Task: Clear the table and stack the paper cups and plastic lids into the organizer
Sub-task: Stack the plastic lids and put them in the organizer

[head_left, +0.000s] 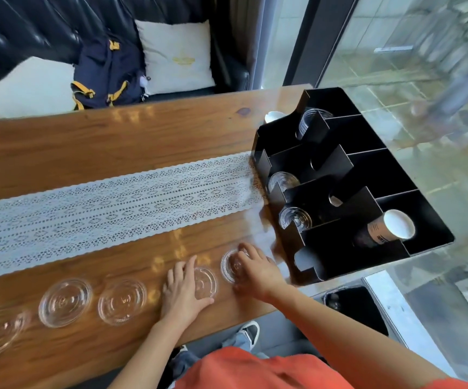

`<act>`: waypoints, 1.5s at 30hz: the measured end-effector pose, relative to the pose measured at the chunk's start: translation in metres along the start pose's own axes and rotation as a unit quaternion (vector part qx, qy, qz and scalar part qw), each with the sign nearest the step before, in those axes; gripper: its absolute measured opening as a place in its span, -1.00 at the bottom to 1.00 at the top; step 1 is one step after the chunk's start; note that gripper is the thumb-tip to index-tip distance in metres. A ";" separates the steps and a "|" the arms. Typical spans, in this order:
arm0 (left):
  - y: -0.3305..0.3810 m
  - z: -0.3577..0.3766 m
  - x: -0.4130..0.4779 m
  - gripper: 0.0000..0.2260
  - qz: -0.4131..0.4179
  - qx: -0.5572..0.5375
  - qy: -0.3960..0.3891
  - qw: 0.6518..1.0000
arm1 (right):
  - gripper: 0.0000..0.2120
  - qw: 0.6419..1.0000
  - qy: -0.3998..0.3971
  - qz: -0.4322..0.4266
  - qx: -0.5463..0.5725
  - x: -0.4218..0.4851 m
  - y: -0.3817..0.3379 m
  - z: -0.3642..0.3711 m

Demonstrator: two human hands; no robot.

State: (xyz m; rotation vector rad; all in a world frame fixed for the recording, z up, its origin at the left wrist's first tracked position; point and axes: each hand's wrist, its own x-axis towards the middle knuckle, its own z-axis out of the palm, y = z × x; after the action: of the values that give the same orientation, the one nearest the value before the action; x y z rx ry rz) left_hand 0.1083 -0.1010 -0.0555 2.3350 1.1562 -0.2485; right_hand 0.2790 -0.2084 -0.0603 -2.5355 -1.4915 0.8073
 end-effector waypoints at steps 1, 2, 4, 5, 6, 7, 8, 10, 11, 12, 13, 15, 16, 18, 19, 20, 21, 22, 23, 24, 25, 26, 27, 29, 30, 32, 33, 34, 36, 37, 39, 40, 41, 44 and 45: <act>-0.001 -0.001 0.001 -0.08 -0.009 -0.001 -0.005 1.000 | -0.40 1.000 0.007 0.006 0.000 0.000 -0.001 0.000; -0.003 -0.002 0.002 -0.12 -0.014 -0.016 -0.010 1.000 | -0.42 1.000 0.013 0.013 -0.001 -0.001 -0.001 0.001; -0.008 -0.003 0.004 -0.33 -0.014 -0.081 -0.013 0.997 | -0.43 0.999 0.022 0.029 0.000 -0.002 -0.003 0.002; -0.009 -0.004 0.005 -0.46 -0.011 -0.116 -0.014 0.993 | -0.45 0.999 0.026 0.035 0.006 -0.002 -0.004 0.002; -0.011 -0.005 0.008 -0.57 -0.010 -0.145 -0.015 0.989 | -0.47 0.999 0.031 0.041 0.018 -0.003 -0.005 0.001; -0.012 -0.007 0.010 -0.65 -0.013 -0.168 -0.019 0.986 | -0.49 0.998 0.035 0.046 0.033 -0.003 -0.006 0.000; -0.013 -0.009 0.012 -0.71 -0.020 -0.188 -0.022 0.982 | -0.49 0.997 0.035 0.050 0.044 -0.004 -0.007 -0.001; -0.015 -0.013 0.016 -0.79 -0.052 -0.244 -0.031 0.968 | -0.49 0.997 0.028 0.052 0.044 -0.004 -0.007 -0.005; -0.015 -0.015 0.017 -0.83 -0.075 -0.286 -0.037 0.954 | -0.49 0.998 0.024 0.054 0.038 -0.004 -0.007 -0.006; -0.016 -0.017 0.017 -0.88 -0.100 -0.339 -0.044 0.934 | -0.49 0.998 0.020 0.058 0.034 -0.004 -0.008 -0.007; -0.017 -0.019 0.017 -0.92 -0.127 -0.399 -0.047 0.907 | -0.49 0.997 0.019 0.063 0.033 -0.004 -0.009 -0.007; -0.020 -0.025 0.018 -0.95 -0.187 -0.531 -0.040 0.825 | -0.47 0.997 0.016 0.072 0.039 -0.005 -0.011 -0.007; -0.021 -0.028 0.019 -0.91 -0.218 -0.596 -0.040 0.772 | -0.46 0.996 0.016 0.078 0.046 -0.005 -0.013 -0.008; -0.025 -0.035 0.019 -0.84 -0.257 -0.696 -0.053 0.668 | -0.44 0.992 0.017 0.094 0.086 -0.004 -0.016 -0.012; -0.027 -0.038 0.019 -0.82 -0.266 -0.727 -0.062 0.630 | -0.41 0.987 0.017 0.101 0.120 -0.003 -0.018 -0.016; -0.028 -0.041 0.019 -0.80 -0.271 -0.748 -0.072 0.602 | -0.38 0.982 0.015 0.103 0.160 -0.002 -0.021 -0.021; -0.030 -0.044 0.018 -0.78 -0.273 -0.761 -0.085 0.583 | -0.36 0.975 0.012 0.098 0.200 -0.002 -0.025 -0.026; -0.032 -0.047 0.017 -0.76 -0.270 -0.772 -0.099 0.567 | -0.38 0.967 0.009 0.088 0.240 -0.002 -0.029 -0.032; -0.033 -0.050 0.015 -0.75 -0.263 -0.784 -0.115 0.551 | -0.42 0.958 0.010 0.076 0.278 -0.002 -0.035 -0.037; -0.034 -0.054 0.012 -0.75 -0.255 -0.795 -0.131 0.535 | -0.45 0.948 0.012 0.061 0.312 -0.003 -0.042 -0.043; -0.035 -0.058 0.009 -0.76 -0.246 -0.804 -0.147 0.521 | -0.44 0.940 0.016 0.046 0.337 -0.004 -0.050 -0.048; -0.036 -0.061 0.007 -0.75 -0.235 -0.811 -0.161 0.511 | -0.43 0.936 0.016 0.029 0.351 -0.005 -0.058 -0.053; -0.036 -0.064 0.004 -0.73 -0.223 -0.815 -0.175 0.505 | -0.44 0.932 0.012 0.010 0.361 -0.006 -0.068 -0.057; -0.036 -0.070 0.000 -0.66 -0.192 -0.821 -0.205 0.498 | -0.48 0.926 -0.003 -0.028 0.377 -0.008 -0.088 -0.063; -0.035 -0.073 -0.002 -0.64 -0.172 -0.826 -0.219 0.489 | -0.47 0.925 -0.011 -0.048 0.376 -0.010 -0.097 -0.065; -0.037 -0.080 -0.006 -0.61 -0.137 -0.841 -0.234 0.469 | -0.39 0.934 -0.022 -0.085 0.346 -0.011 -0.113 -0.067; -0.038 -0.083 -0.007 -0.57 -0.125 -0.847 -0.237 0.459 | -0.35 0.941 -0.025 -0.102 0.322 -0.010 -0.119 -0.067; -0.041 -0.085 -0.009 -0.53 -0.117 -0.852 -0.239 0.450 | -0.33 0.947 -0.028 -0.118 0.297 -0.009 -0.125 -0.067; -0.044 -0.090 -0.012 -0.50 -0.113 -0.857 -0.239 0.442 | -0.30 0.956 -0.031 -0.139 0.257 -0.007 -0.135 -0.066; -0.045 -0.092 -0.014 -0.50 -0.116 -0.856 -0.236 0.446 | -0.28 0.958 -0.031 -0.147 0.242 -0.005 -0.139 -0.066; -0.048 -0.094 -0.016 -0.53 -0.123 -0.850 -0.231 0.458 | -0.27 0.961 -0.033 -0.165 0.220 -0.002 -0.147 -0.066; -0.050 -0.096 -0.018 -0.54 -0.123 -0.849 -0.231 0.460 | -0.28 0.960 -0.038 -0.175 0.216 -0.001 -0.152 -0.065; -0.053 -0.097 -0.019 -0.53 -0.121 -0.850 -0.231 0.457 | -0.31 0.958 -0.044 -0.182 0.219 0.000 -0.156 -0.065; -0.064 -0.101 -0.025 -0.50 -0.119 -0.856 -0.236 0.444 | -0.39 0.957 -0.063 -0.187 0.213 0.003 -0.167 -0.065; -0.068 -0.103 -0.027 -0.50 -0.123 -0.856 -0.232 0.445 | -0.38 0.961 -0.065 -0.190 0.189 0.005 -0.170 -0.064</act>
State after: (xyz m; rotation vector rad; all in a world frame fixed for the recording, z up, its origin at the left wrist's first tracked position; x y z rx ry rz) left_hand 0.0314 -0.0317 0.0172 0.1783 0.6417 0.1900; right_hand 0.1776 -0.1045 0.0493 -1.8804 -1.6057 1.0835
